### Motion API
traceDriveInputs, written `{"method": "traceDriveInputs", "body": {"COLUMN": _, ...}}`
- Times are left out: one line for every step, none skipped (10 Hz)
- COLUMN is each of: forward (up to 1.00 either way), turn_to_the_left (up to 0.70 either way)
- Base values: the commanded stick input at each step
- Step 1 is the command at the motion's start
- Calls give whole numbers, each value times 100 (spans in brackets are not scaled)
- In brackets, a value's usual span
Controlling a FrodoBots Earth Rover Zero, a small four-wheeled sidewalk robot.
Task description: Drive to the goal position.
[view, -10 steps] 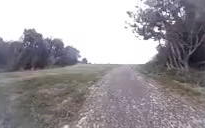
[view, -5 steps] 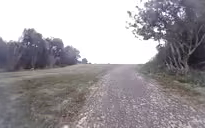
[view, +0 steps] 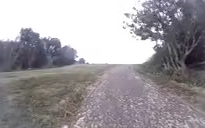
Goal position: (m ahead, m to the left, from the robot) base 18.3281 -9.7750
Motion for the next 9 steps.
{"method": "traceDriveInputs", "body": {"forward": 0, "turn_to_the_left": -60}}
{"method": "traceDriveInputs", "body": {"forward": 0, "turn_to_the_left": -60}}
{"method": "traceDriveInputs", "body": {"forward": 0, "turn_to_the_left": -60}}
{"method": "traceDriveInputs", "body": {"forward": 0, "turn_to_the_left": -60}}
{"method": "traceDriveInputs", "body": {"forward": 60, "turn_to_the_left": -10}}
{"method": "traceDriveInputs", "body": {"forward": 60, "turn_to_the_left": -11}}
{"method": "traceDriveInputs", "body": {"forward": 60, "turn_to_the_left": -11}}
{"method": "traceDriveInputs", "body": {"forward": 60, "turn_to_the_left": -13}}
{"method": "traceDriveInputs", "body": {"forward": 60, "turn_to_the_left": -15}}
